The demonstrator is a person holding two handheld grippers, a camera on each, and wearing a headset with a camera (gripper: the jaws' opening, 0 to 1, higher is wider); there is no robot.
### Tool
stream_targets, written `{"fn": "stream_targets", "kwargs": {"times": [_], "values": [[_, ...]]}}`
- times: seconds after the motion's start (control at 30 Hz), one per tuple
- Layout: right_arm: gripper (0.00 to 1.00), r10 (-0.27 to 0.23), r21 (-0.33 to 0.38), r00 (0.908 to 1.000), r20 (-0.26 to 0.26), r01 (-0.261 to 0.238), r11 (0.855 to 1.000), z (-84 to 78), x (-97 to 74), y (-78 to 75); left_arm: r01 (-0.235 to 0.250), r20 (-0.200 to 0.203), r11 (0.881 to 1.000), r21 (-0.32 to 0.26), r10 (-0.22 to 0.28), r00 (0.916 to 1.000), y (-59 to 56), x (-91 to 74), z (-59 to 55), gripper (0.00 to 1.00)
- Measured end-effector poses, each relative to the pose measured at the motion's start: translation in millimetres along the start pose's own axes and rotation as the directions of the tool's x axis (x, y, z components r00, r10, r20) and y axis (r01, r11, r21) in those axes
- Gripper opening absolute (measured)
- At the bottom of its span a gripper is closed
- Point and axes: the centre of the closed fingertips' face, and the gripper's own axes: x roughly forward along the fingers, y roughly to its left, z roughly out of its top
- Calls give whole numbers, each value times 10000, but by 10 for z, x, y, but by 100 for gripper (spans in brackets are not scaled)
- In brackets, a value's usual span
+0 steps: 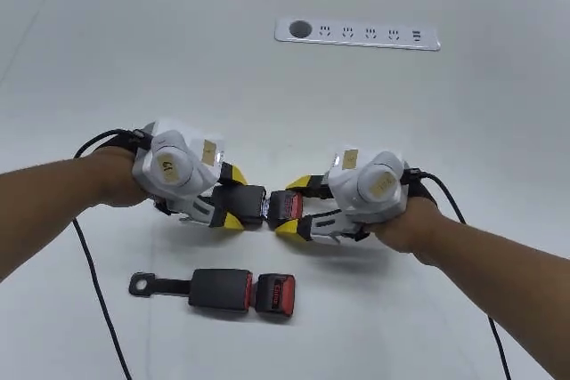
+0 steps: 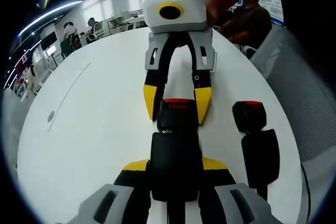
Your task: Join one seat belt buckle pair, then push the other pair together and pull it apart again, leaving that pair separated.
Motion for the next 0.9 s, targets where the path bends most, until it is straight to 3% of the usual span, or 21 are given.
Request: {"fn": "stream_targets", "kwargs": {"times": [0.43,0.9], "values": [[35,10,-240,9999,-147,-13,9997,-6,-4,10,100,-39,9999,69,-100,9999,-13,3,-8,36],[36,18,-404,10000,22,-17,9992,-15,-11,22,121,248,9999,-62,-119,9996,-43,-13,-9,36]]}}
